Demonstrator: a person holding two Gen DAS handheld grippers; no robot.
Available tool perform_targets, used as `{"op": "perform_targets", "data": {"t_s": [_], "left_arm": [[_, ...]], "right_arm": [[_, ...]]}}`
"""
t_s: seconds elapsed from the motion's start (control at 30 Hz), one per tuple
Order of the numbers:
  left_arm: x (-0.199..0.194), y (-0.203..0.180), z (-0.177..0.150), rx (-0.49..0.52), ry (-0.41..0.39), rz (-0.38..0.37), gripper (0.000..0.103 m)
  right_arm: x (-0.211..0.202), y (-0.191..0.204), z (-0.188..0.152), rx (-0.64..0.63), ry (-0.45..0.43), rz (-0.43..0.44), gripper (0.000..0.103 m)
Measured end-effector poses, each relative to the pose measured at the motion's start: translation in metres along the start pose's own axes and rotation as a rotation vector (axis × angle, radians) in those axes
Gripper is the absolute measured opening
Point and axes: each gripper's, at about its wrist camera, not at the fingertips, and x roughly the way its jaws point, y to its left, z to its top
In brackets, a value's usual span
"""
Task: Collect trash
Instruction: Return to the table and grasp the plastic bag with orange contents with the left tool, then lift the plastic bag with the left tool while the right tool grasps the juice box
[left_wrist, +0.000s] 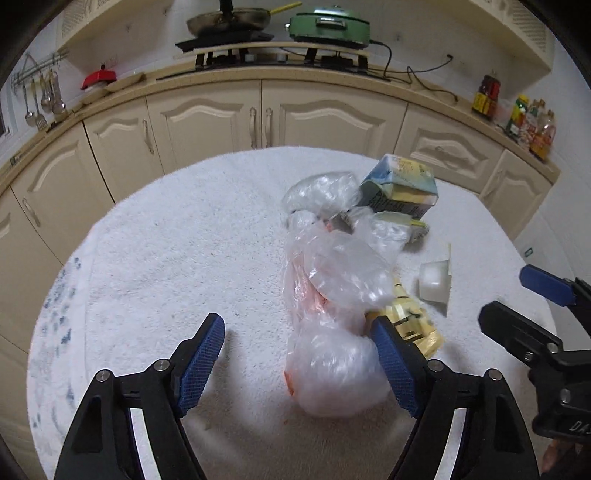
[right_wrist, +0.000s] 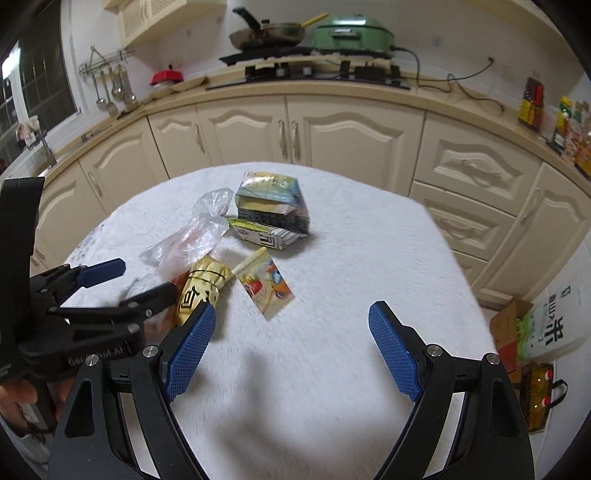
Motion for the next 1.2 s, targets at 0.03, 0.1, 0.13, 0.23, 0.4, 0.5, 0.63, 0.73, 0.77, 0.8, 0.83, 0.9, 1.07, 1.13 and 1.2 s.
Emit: {"op": "perform_targets", "data": {"t_s": [0.03,0.1,0.13,0.23,0.4,0.5,0.63,0.73,0.77,0.8,0.83,0.9,1.07,1.13,1.2], "left_arm": [[0.006,0.006,0.006,-0.001,0.019,-0.022,0.065],[0.010,0.009,0.014,0.014,0.012,-0.024,0.046],[0.009,0.010,0.013,0.026,0.011,-0.022,0.037],[0.007,0.018,0.015,0.016,0.004,-0.011,0.033],[-0.002,0.030,0.016,0.002,-0.032,0.042,0.032],[-0.002,0.033,0.018,-0.006,-0.030,0.036,0.032],[-0.008,0.031,0.016,-0.004,-0.033,0.038,0.031],[-0.023,0.024,0.010,-0.003,-0.059,0.029,0.031],[-0.030,0.023,0.008,-0.003,-0.069,0.023,0.030],[-0.035,0.020,0.003,0.003,-0.073,0.021,0.030],[-0.040,0.018,0.001,0.008,-0.079,0.014,0.030],[-0.053,0.013,-0.003,0.016,-0.092,0.000,0.029],[-0.084,0.002,-0.025,0.032,-0.127,-0.026,0.027],[-0.101,-0.002,-0.039,0.028,-0.151,-0.033,0.026],[-0.118,-0.012,-0.053,0.034,-0.183,-0.018,0.025]], "right_arm": [[0.006,0.000,0.002,-0.001,0.008,-0.001,0.087],[0.020,0.000,0.006,0.004,0.025,0.000,0.087],[0.025,0.001,0.008,0.005,0.032,0.002,0.087],[0.037,0.004,0.011,-0.007,0.047,0.012,0.087],[0.052,0.004,0.017,-0.018,0.062,0.014,0.081],[0.063,0.005,0.017,-0.029,0.090,0.031,0.054],[0.056,0.011,0.011,-0.068,0.070,0.041,0.032],[0.041,0.009,0.006,-0.064,0.045,0.053,0.029],[0.036,0.007,0.004,-0.055,0.040,0.059,0.029],[0.029,0.004,0.001,-0.045,0.032,0.066,0.029],[0.022,0.002,-0.002,-0.038,0.024,0.069,0.029],[0.010,-0.004,-0.007,-0.024,0.013,0.073,0.029],[-0.026,-0.017,-0.025,0.021,-0.018,0.101,0.029],[-0.040,-0.019,-0.034,0.028,-0.033,0.104,0.029],[-0.055,-0.023,-0.043,0.036,-0.047,0.107,0.029]]}}
